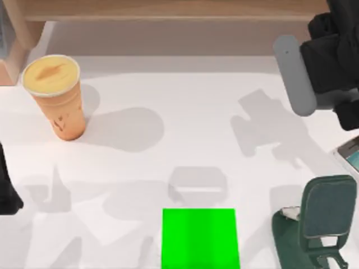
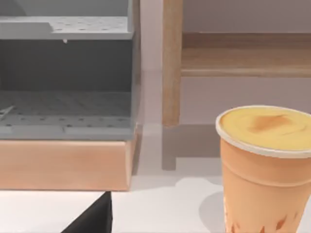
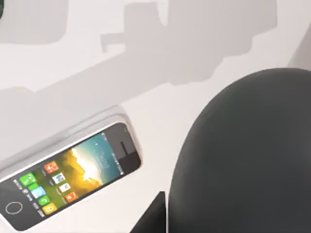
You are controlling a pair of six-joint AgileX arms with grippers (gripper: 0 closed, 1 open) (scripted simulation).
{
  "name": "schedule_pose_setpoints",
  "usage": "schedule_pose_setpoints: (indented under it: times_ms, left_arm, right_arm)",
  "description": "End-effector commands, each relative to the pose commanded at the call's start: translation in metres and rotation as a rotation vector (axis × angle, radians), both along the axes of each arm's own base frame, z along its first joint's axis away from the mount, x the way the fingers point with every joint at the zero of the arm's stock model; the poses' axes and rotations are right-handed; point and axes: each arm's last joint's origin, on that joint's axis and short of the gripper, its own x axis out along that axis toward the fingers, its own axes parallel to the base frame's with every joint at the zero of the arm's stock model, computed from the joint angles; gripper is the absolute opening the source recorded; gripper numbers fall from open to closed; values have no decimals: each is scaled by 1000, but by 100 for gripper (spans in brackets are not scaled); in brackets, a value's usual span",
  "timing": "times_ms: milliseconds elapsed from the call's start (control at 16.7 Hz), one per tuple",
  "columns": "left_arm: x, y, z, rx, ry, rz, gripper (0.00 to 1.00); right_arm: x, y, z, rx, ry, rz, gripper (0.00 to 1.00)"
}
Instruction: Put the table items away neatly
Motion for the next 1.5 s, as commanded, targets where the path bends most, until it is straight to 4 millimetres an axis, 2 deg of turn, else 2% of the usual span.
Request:
schedule_pose_setpoints:
  times_ms: [180, 300, 480, 660, 840, 960, 1080, 1320, 1500]
  left_arm:
    - [0, 0, 0, 0, 0, 0, 100]
    - [0, 0, 0, 0, 0, 0, 100]
    - [0, 0, 0, 0, 0, 0, 100]
    - [0, 0, 0, 0, 0, 0, 100]
    - [0, 0, 0, 0, 0, 0, 100]
    - [0, 0, 0, 0, 0, 0, 100]
    - [0, 0, 0, 0, 0, 0, 100]
    - [0, 0, 0, 0, 0, 0, 100]
    - [0, 0, 0, 0, 0, 0, 100]
  right_arm:
    - [0, 51, -9, -54, 2, 272, 0]
    - [-4, 82, -27, -94, 31, 462, 0]
    - [-12, 119, -68, -157, 115, 740, 0]
    - [-24, 142, -118, -206, 227, 992, 0]
    - [-39, 154, -162, -240, 340, 1185, 0]
    - [-46, 156, -181, -254, 395, 1258, 0]
    - [-48, 156, -188, -259, 416, 1285, 0]
    - [-47, 155, -187, -258, 414, 1277, 0]
    - [-48, 156, -195, -259, 416, 1283, 0]
